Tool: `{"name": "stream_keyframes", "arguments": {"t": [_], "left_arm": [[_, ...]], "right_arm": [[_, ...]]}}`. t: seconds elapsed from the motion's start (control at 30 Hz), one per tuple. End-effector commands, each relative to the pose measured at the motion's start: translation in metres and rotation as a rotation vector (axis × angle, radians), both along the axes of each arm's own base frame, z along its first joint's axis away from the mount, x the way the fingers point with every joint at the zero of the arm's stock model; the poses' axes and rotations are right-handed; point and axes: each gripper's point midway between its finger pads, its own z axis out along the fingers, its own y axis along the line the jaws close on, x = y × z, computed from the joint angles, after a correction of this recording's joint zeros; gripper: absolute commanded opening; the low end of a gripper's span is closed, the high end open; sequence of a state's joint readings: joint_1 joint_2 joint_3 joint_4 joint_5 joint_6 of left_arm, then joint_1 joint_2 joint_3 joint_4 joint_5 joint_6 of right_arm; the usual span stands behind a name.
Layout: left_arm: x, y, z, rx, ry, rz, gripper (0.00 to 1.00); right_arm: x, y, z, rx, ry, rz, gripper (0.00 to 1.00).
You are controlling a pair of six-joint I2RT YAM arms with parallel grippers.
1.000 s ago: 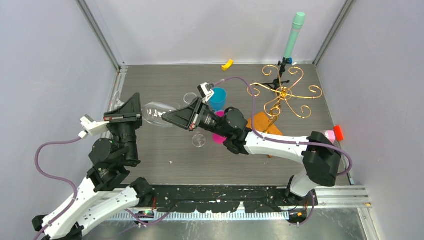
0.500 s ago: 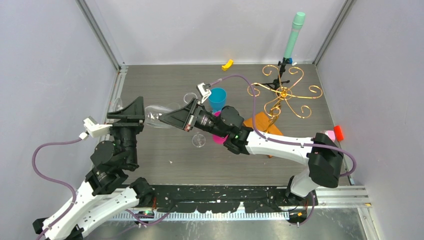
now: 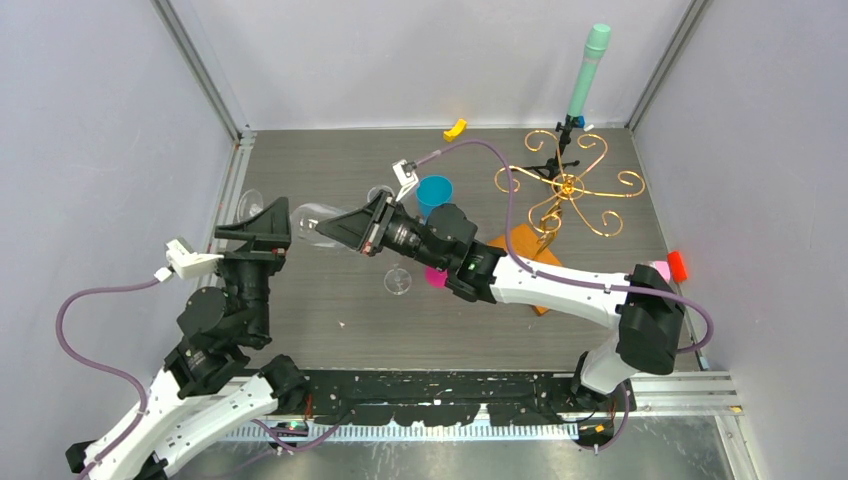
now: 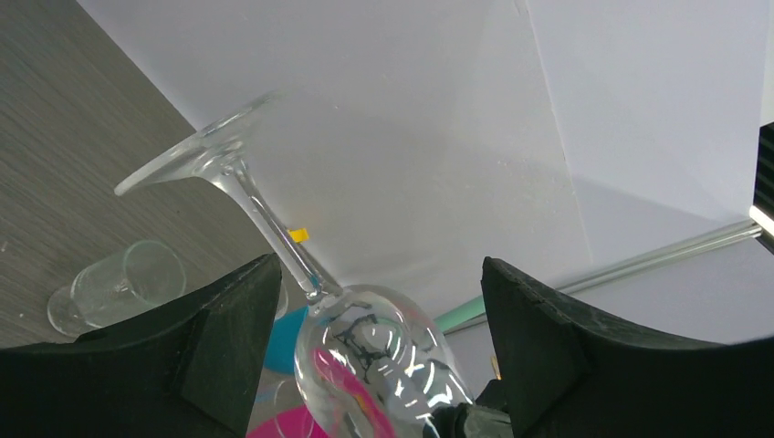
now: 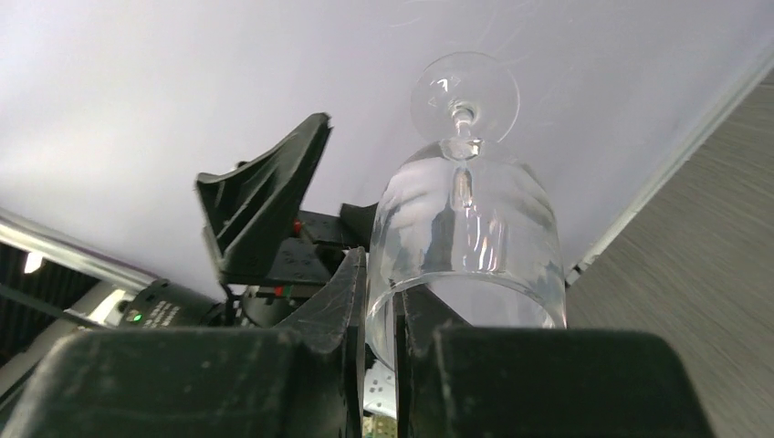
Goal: Take the wine glass off the wine glass rack
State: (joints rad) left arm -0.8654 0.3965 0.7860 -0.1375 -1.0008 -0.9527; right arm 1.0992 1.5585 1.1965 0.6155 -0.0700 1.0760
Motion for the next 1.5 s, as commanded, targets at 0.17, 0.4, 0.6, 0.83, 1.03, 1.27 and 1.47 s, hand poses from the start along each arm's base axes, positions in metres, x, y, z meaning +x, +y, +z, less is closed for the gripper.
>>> {"name": "stream_keyframes", "arguments": {"t": [0.17,0.4,0.6,0.83,1.03,1.27,1.47], "left_arm": [[-0.018,-0.003,-0.004,0.245,-0.009,-0.108,0.88],[-0.027,0.009,-0.023,0.532,0.122,-0.133,0.98],[-0.033,0.04,-0.017,0.63,0.156,-0.021,1.0],[-0.039,0.061,-0.012,0.689,0.146,0.057,1.0],[-0.045,0.073,-0.018,0.7,0.16,0.082,1.0],[-0.05,0.079,-0.02,0.685,0.144,0.089,1.0],[-0.05,0.077,-0.021,0.689,0.144,0.075,1.0]], "right_arm": [[0.032,-0.007,-0.004,-0.256,-0.063,-0.176,0.0],[0.027,-0.013,-0.081,-0.653,-0.034,-0.115,0.0],[0.024,-0.014,-0.098,-0.912,-0.099,-0.065,0.0],[0.025,-0.005,-0.145,-1.197,-0.127,-0.029,0.0],[0.023,0.002,-0.166,-1.277,-0.096,0.014,0.0],[0.027,0.004,-0.185,-1.333,-0.079,0.014,0.0],[0.031,0.007,-0.193,-1.35,-0.078,0.004,0.02]]}}
